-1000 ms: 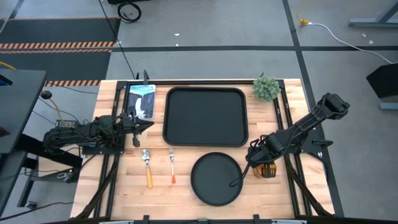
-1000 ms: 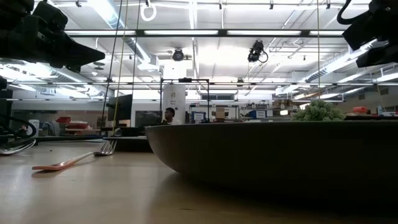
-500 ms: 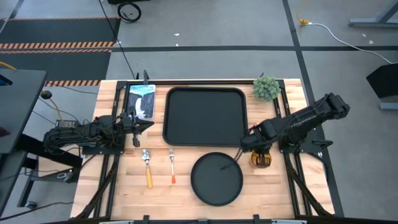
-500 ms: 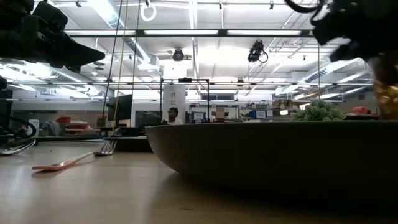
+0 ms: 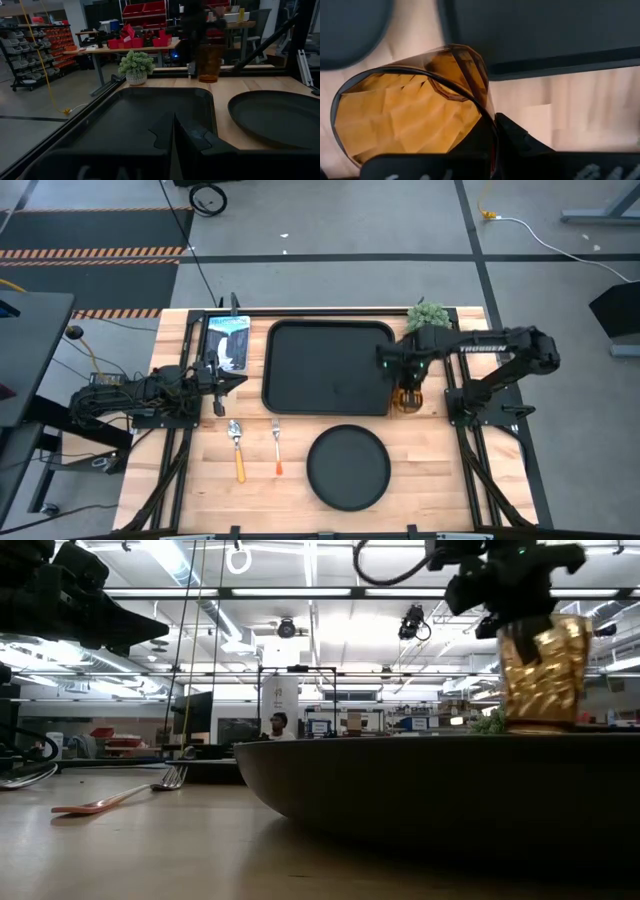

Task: Pick and place plate/cup/fork/spoon on tray
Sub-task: Put the brown transparent glass cup on the black tray

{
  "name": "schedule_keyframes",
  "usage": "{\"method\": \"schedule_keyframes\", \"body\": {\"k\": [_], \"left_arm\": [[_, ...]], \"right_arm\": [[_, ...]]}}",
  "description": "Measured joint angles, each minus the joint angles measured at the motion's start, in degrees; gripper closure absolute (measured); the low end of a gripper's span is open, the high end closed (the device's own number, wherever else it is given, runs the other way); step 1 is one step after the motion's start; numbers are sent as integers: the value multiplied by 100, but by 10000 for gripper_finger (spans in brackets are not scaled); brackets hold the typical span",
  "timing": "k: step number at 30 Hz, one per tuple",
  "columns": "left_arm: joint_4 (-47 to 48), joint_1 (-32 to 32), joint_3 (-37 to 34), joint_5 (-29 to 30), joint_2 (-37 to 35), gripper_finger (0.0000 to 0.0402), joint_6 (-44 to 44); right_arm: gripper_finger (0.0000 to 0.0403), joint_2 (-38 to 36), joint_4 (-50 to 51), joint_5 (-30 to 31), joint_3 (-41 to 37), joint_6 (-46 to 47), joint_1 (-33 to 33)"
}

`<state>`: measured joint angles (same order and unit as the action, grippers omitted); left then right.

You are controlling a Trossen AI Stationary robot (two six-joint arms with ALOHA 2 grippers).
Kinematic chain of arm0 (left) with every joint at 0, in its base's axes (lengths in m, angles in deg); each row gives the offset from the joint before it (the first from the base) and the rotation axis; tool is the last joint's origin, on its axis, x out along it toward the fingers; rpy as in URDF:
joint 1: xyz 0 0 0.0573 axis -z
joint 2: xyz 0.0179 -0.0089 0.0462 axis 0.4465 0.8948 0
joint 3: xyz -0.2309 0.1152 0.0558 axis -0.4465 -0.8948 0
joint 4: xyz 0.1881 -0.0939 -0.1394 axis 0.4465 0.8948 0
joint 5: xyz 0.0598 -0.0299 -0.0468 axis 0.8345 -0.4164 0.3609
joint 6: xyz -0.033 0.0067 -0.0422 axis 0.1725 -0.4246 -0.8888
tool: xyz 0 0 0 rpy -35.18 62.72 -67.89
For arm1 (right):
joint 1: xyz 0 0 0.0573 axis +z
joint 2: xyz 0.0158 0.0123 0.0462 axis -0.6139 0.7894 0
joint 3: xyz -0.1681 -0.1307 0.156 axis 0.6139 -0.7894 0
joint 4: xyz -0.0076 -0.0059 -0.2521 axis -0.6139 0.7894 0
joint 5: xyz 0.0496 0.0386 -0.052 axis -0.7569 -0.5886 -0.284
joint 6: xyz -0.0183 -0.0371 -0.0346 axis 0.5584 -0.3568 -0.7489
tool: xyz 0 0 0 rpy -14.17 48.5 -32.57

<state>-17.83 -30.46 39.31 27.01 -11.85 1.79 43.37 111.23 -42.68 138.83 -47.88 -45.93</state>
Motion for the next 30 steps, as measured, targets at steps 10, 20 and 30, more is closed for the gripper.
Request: {"method": "schedule_keyframes", "body": {"k": [10, 20, 30], "left_arm": [[-2, 0, 1, -1, 0, 377, 0], [-9, 0, 0, -1, 0, 377, 0], [-7, 0, 0, -1, 0, 377, 0]], "right_arm": [[388, 613, -56, 352, 422, -1100, -1287], [388, 1950, -90, 710, 1805, -1889, -2318], [387, 2989, -111, 580, 2918, -2450, -3373]]}}
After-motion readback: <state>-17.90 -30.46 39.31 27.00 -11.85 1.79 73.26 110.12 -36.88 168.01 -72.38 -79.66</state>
